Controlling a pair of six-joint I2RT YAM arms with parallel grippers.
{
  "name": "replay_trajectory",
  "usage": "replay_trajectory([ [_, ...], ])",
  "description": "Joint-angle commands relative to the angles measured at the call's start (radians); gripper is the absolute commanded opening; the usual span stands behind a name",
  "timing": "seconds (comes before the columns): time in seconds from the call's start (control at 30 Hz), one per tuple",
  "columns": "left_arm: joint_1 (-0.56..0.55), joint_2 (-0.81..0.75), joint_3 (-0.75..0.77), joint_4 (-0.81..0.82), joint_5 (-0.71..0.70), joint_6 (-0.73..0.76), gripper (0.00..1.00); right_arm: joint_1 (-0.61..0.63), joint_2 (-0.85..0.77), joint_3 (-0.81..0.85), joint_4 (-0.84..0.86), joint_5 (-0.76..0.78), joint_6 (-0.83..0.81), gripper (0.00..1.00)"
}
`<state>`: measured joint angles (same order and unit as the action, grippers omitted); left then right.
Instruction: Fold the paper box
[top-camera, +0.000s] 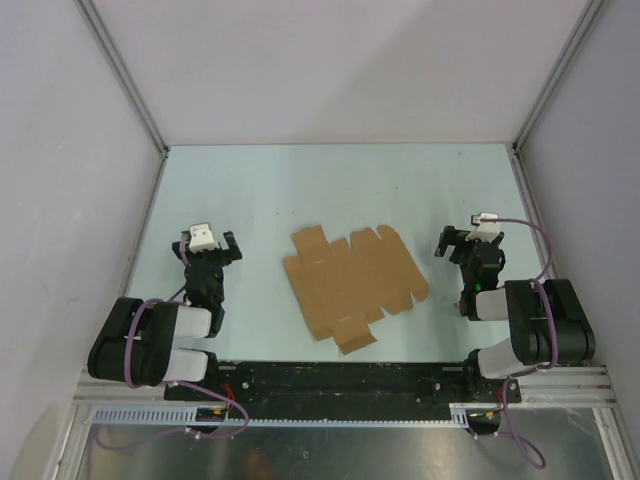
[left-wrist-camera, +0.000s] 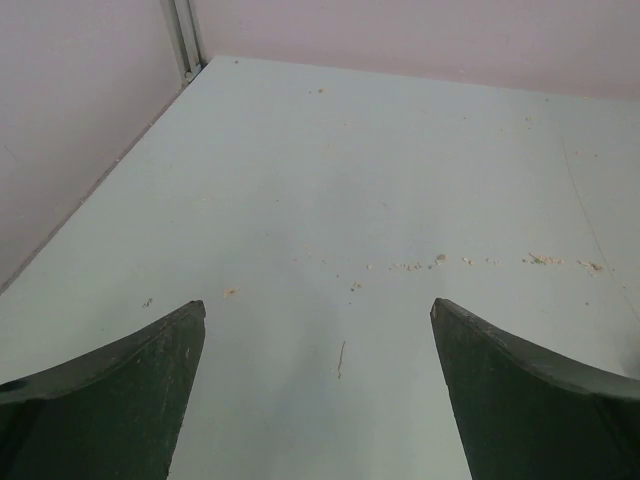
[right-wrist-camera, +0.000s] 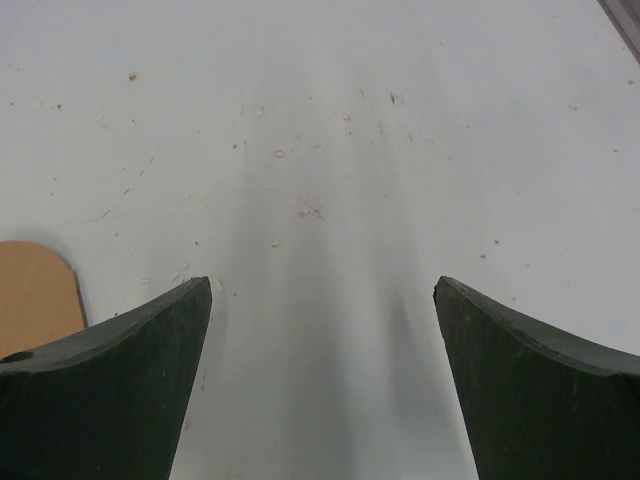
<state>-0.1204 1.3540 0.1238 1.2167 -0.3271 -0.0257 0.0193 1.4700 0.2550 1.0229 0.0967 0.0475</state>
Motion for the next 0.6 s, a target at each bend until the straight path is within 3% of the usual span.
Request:
replay_trajectory([
  [0.0, 0.005, -0.007, 0.022, 0.029, 0.019, 0.024, 1.0, -0.002, 0.007, 0.023, 0.037, 0.006, -0.017, 1.0],
  [0.43, 0.005, -0.007, 0.023, 0.029, 0.019, 0.023, 1.0, -0.002, 0.009, 0.023, 0.037, 0.006, -0.017, 0.99],
  [0.57, 0.005, -0.007, 0.027, 0.024, 0.106, 0.076, 0.99, -0.002, 0.009, 0.023, 0.034, 0.005, -0.015, 1.0],
])
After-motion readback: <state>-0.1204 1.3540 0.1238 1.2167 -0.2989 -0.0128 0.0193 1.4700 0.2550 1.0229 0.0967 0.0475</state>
